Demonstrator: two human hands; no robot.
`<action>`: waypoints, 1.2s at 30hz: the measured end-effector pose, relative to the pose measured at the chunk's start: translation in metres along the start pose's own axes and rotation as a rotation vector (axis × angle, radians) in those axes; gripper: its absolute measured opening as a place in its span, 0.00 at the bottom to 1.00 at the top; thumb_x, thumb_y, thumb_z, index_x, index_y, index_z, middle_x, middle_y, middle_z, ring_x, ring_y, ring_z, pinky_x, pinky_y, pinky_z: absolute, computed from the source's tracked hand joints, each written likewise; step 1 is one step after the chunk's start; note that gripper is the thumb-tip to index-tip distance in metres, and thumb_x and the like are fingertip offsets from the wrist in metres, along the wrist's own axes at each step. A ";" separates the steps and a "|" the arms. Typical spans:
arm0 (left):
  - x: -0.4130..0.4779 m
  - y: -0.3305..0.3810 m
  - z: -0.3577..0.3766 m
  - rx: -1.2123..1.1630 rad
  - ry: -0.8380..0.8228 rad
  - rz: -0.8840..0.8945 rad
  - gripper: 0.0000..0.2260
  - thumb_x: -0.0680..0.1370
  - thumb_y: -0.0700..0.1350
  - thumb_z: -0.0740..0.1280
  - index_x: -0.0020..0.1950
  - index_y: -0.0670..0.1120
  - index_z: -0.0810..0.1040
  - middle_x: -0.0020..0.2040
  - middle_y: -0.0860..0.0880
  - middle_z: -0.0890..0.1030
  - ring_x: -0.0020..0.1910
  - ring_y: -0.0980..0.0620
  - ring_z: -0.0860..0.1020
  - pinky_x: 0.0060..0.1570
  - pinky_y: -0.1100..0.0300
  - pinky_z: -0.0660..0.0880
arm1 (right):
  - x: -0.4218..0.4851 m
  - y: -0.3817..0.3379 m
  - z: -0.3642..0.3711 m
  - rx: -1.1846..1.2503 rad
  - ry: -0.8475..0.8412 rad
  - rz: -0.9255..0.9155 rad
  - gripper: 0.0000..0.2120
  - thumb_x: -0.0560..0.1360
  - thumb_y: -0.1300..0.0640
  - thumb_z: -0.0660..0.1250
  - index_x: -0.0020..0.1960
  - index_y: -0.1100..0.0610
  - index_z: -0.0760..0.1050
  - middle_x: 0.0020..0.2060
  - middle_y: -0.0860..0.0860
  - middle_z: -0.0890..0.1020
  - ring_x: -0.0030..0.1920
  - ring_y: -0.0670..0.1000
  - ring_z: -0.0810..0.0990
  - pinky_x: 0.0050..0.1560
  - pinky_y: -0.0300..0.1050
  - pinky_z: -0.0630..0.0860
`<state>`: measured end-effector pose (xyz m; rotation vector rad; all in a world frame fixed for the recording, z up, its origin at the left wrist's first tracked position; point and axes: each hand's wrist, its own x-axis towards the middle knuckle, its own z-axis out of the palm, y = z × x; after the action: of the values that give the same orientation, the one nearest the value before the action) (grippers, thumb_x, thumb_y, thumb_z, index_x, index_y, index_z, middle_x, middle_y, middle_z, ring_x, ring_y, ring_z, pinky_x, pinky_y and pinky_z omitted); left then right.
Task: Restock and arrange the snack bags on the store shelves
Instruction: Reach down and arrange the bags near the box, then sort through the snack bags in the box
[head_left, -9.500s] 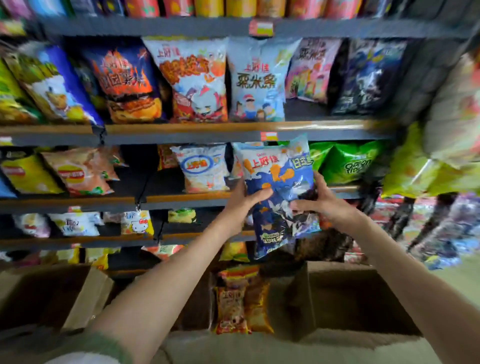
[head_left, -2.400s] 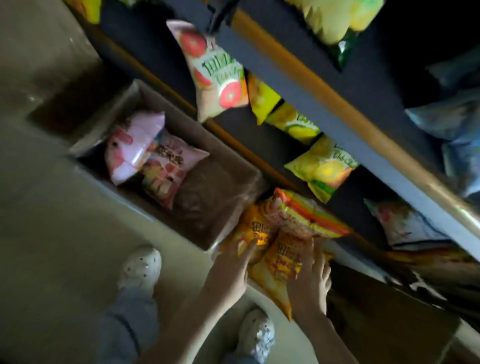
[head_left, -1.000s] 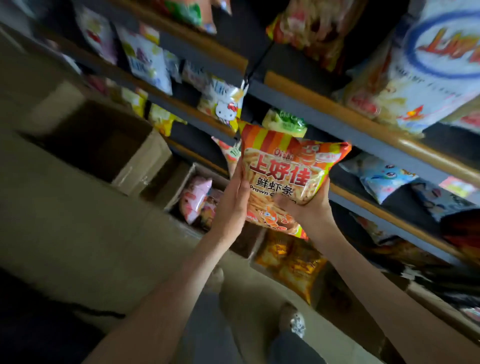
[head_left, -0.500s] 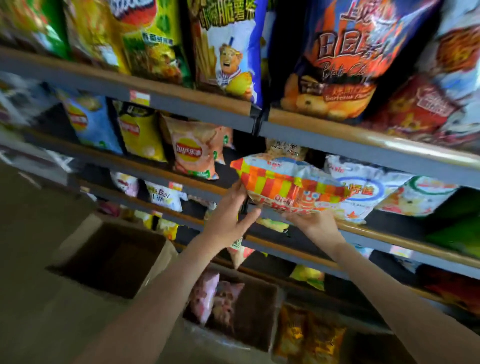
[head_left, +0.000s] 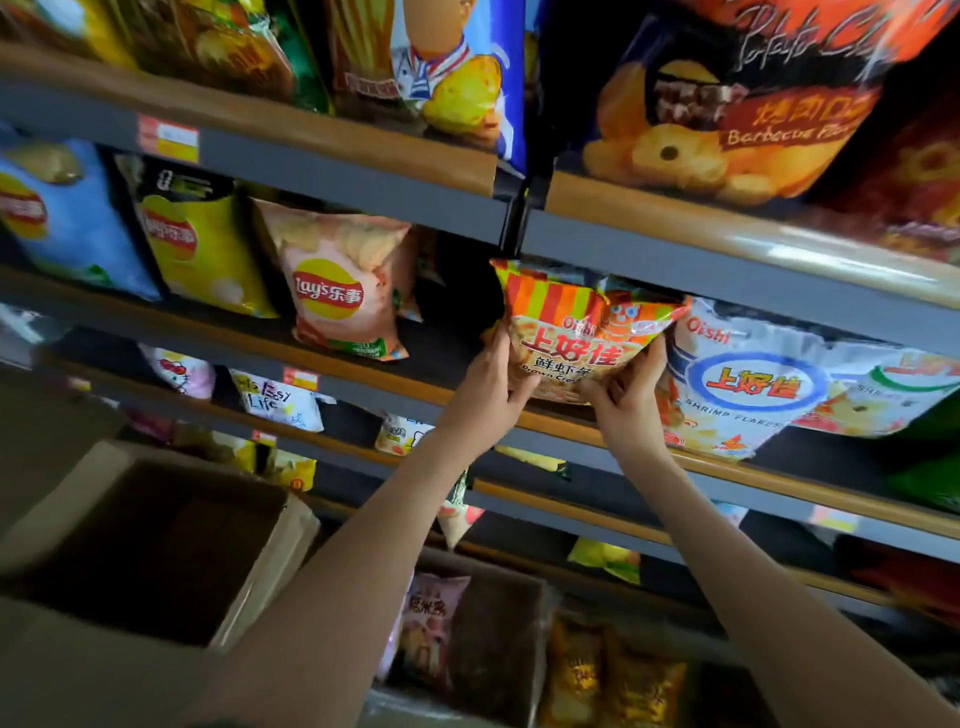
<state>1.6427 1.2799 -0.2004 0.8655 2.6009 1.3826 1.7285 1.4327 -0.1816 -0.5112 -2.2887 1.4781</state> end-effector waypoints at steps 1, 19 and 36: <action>0.004 0.000 0.002 -0.029 0.011 -0.001 0.35 0.79 0.48 0.64 0.78 0.43 0.46 0.74 0.42 0.63 0.70 0.46 0.66 0.65 0.58 0.66 | 0.001 0.000 0.003 -0.022 0.019 -0.047 0.44 0.74 0.66 0.69 0.77 0.53 0.41 0.71 0.52 0.64 0.71 0.46 0.66 0.70 0.53 0.67; -0.146 -0.028 0.178 0.170 0.360 0.003 0.26 0.79 0.41 0.60 0.75 0.44 0.54 0.75 0.36 0.58 0.75 0.38 0.55 0.73 0.45 0.55 | -0.128 0.150 -0.004 -0.341 -0.068 -0.276 0.35 0.78 0.64 0.64 0.76 0.53 0.47 0.73 0.49 0.58 0.75 0.49 0.58 0.73 0.43 0.60; -0.411 -0.170 0.537 0.163 -0.660 -0.472 0.31 0.79 0.47 0.61 0.78 0.55 0.51 0.76 0.42 0.58 0.72 0.44 0.61 0.69 0.53 0.63 | -0.330 0.601 -0.115 -0.736 -0.548 0.636 0.44 0.73 0.61 0.68 0.77 0.45 0.41 0.75 0.55 0.55 0.73 0.62 0.57 0.68 0.62 0.61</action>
<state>2.0801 1.3949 -0.7310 0.5374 2.2015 0.6277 2.1317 1.5936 -0.7248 -1.2584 -3.3299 1.0157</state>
